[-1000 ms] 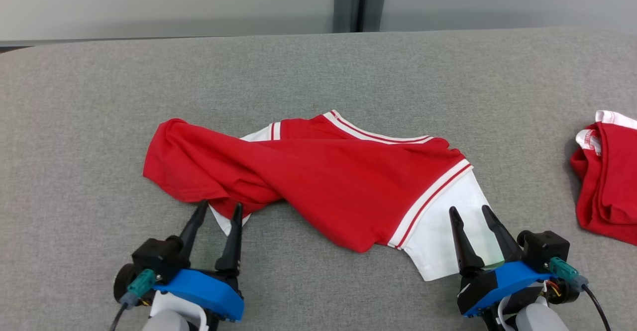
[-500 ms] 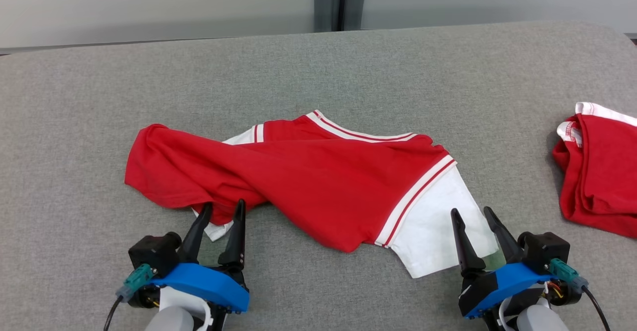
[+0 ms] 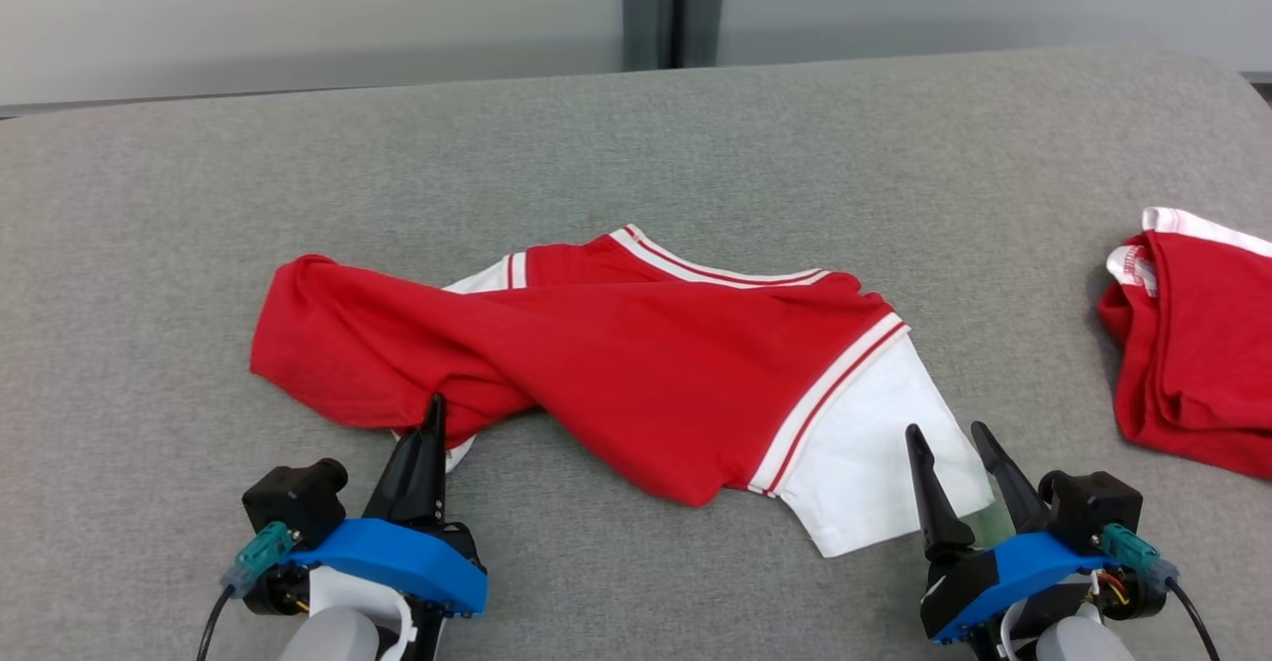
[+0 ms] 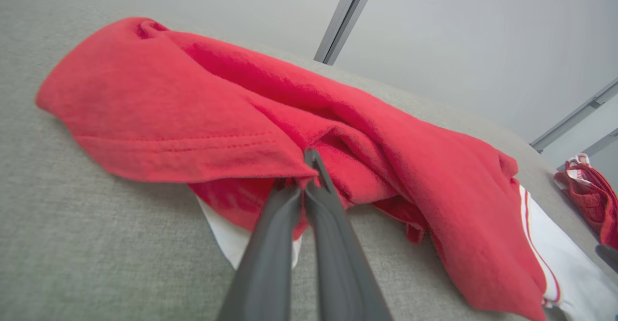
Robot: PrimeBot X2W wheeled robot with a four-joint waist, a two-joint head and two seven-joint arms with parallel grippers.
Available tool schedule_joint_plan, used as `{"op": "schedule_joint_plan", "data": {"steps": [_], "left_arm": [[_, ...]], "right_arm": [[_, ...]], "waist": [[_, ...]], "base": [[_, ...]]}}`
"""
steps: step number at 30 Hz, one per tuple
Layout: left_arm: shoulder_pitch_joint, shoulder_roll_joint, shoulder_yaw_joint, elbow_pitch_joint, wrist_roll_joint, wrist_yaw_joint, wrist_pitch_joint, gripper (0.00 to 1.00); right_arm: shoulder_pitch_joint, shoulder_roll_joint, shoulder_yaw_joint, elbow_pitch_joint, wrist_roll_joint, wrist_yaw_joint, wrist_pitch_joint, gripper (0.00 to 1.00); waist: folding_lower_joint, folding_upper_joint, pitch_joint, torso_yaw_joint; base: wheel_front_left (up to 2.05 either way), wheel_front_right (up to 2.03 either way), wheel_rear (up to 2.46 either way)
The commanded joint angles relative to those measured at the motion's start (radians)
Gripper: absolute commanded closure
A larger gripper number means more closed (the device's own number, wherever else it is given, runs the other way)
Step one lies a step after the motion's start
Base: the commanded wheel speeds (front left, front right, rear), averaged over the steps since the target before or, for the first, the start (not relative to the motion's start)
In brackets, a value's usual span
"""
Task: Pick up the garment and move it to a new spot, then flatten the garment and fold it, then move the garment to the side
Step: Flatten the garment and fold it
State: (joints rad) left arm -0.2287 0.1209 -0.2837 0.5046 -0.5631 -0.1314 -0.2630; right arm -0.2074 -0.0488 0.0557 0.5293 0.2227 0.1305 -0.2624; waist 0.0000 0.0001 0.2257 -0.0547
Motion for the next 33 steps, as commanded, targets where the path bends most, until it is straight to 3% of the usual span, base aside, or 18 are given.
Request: {"op": "schedule_joint_plan", "data": {"steps": [1,2,13,20,25,33], "left_arm": [[0.012,0.003,-0.009,-0.01,0.002,0.001,-0.002,0.95],[0.017,0.004,-0.01,-0.015,0.002,0.001,-0.002,1.0],[0.0,0.016,-0.04,-0.252,0.006,0.001,-0.002,1.0],[-0.034,0.032,-0.029,-0.344,-0.024,0.001,-0.002,1.0],[-0.05,0.081,0.022,-0.295,-0.041,0.001,-0.002,1.0],[-0.13,0.188,0.062,-0.122,-0.028,0.001,-0.002,1.0]], "right_arm": [[0.005,-0.004,-0.002,0.001,0.003,0.0,-0.003,0.0],[0.006,-0.004,-0.002,0.005,0.004,0.0,-0.003,0.0],[0.02,-0.004,0.008,0.056,0.021,0.0,-0.003,0.0],[0.038,-0.004,0.018,0.106,0.036,0.0,-0.003,0.0],[0.042,-0.004,0.017,0.121,0.036,0.0,-0.003,0.0],[0.002,-0.004,0.028,0.084,0.025,0.0,-0.003,0.0]], "waist": [[0.0,-0.0001,-0.003,0.011],[0.0,-0.0001,-0.008,0.018],[0.0,-0.0001,-0.094,0.121],[0.0,-0.0001,-0.14,0.15],[0.0,-0.0001,-0.142,0.145],[0.0,-0.0001,-0.078,0.082]], "base": [[0.0,0.0,0.0],[0.0,0.0,0.0],[0.0,0.0,0.0],[0.0,0.0,0.0],[0.0,0.0,0.0],[0.0,0.0,0.0]]}}
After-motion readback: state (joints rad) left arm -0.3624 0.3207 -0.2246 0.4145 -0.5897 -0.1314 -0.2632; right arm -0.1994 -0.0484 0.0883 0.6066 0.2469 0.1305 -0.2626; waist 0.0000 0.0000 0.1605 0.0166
